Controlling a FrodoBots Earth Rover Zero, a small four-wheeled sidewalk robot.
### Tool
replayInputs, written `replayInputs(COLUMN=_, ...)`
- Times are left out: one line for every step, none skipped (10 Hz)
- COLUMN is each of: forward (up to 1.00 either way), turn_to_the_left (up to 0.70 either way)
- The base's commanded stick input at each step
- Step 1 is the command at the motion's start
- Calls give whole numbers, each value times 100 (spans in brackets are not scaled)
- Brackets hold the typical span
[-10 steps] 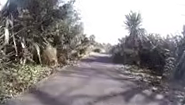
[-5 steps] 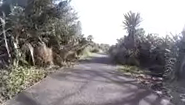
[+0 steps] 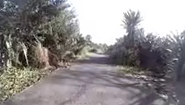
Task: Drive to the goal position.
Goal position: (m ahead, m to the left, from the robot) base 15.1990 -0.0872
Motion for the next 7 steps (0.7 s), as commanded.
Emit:
replayInputs(forward=42, turn_to_the_left=-23)
replayInputs(forward=42, turn_to_the_left=-25)
replayInputs(forward=42, turn_to_the_left=-25)
replayInputs(forward=42, turn_to_the_left=-20)
replayInputs(forward=41, turn_to_the_left=-12)
replayInputs(forward=41, turn_to_the_left=0)
replayInputs(forward=41, turn_to_the_left=0)
